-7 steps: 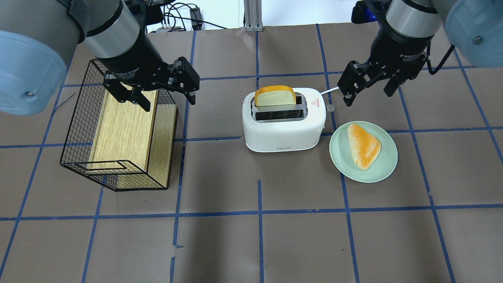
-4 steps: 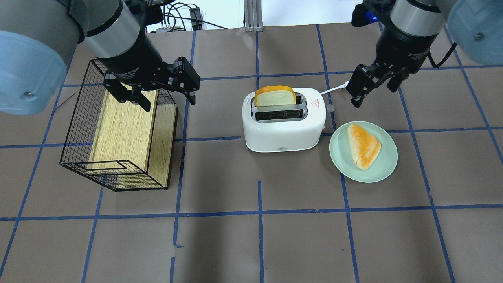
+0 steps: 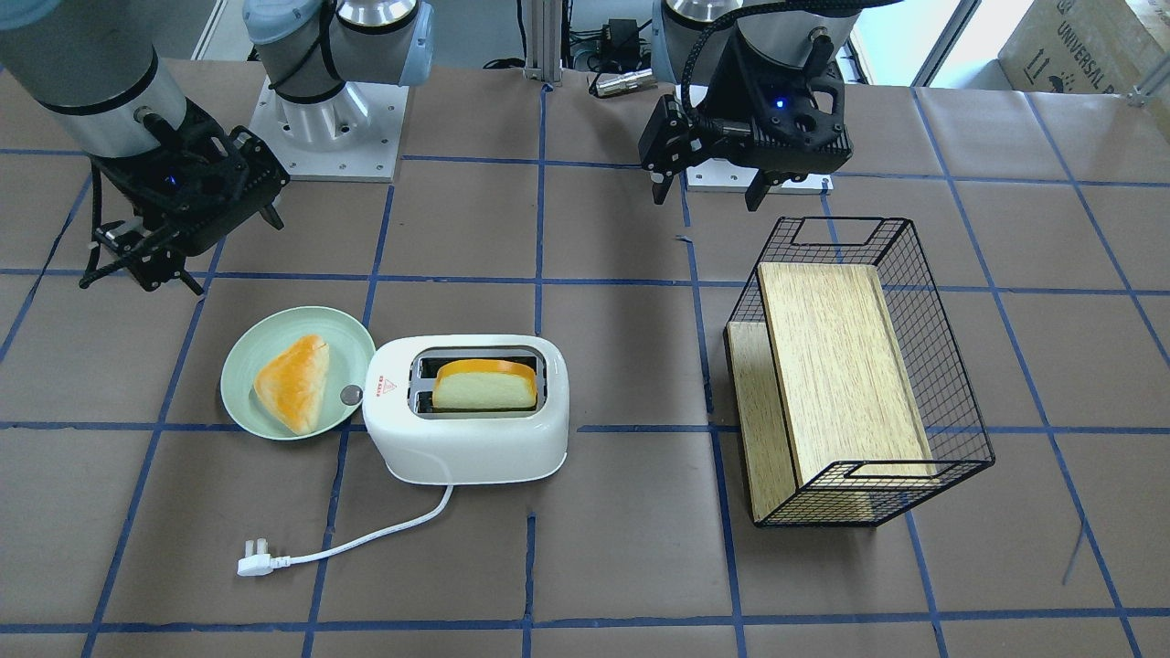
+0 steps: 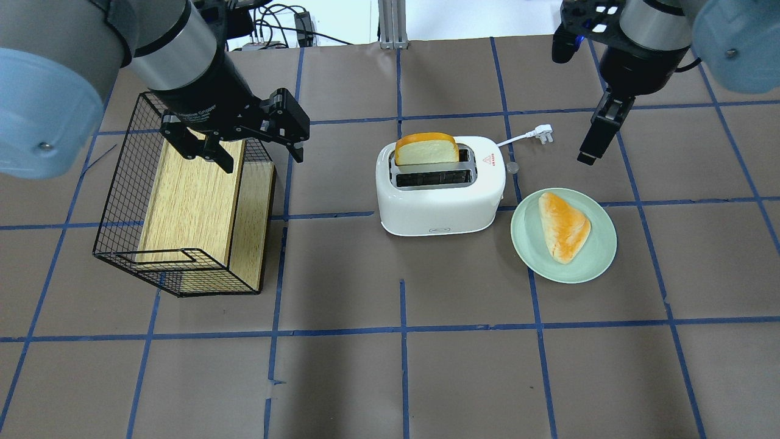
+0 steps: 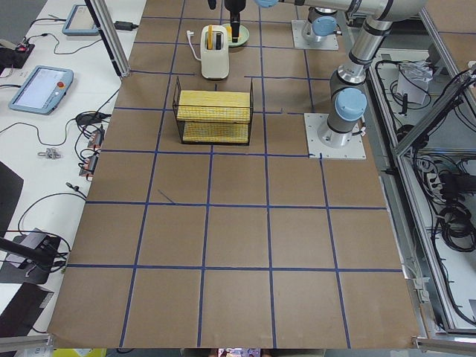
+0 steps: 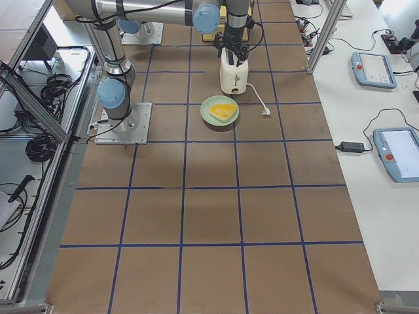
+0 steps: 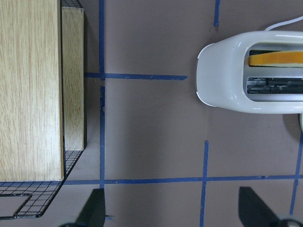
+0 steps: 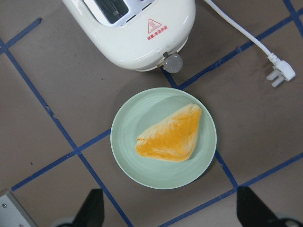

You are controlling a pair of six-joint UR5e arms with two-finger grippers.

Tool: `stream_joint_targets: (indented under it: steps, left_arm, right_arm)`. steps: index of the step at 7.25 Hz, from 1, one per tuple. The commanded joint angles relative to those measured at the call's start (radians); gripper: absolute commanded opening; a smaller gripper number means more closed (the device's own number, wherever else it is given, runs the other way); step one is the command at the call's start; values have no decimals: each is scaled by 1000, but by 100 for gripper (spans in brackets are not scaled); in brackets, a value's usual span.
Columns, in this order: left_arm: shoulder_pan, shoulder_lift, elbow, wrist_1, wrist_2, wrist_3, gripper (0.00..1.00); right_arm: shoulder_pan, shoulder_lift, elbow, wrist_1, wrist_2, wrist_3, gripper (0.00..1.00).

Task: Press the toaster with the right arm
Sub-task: 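Move the right gripper over the toaster's lever side, closing fingers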

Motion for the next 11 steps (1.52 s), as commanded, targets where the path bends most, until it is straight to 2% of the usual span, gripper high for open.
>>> stream_joint_targets:
  steps: [1,2,3,4,5,6,11]
  left_arm:
    - [0,0,0,0,1,0,100]
    - [0,0,0,0,1,0,100]
    - [0,0,0,0,-1,0,100]
    - [0,0,0,0,1,0,100]
    - [0,0,0,0,-1,0,100]
    - [0,0,0,0,1,0,100]
    - [1,0,0,0,-1,0,100]
  right_arm:
    - [6,75,2,-80,8,-164,100]
    - [9,92,4,-151,26,-201,81]
    - [12,112,5,-215,29,-279,41]
    - [26,147,5,-260,32,-325,24]
    - [73,184,5,-306,34,-324,18]
    - [113,204,7,-364,28,-312,17]
    - [115,215,85,-359,21,-290,9]
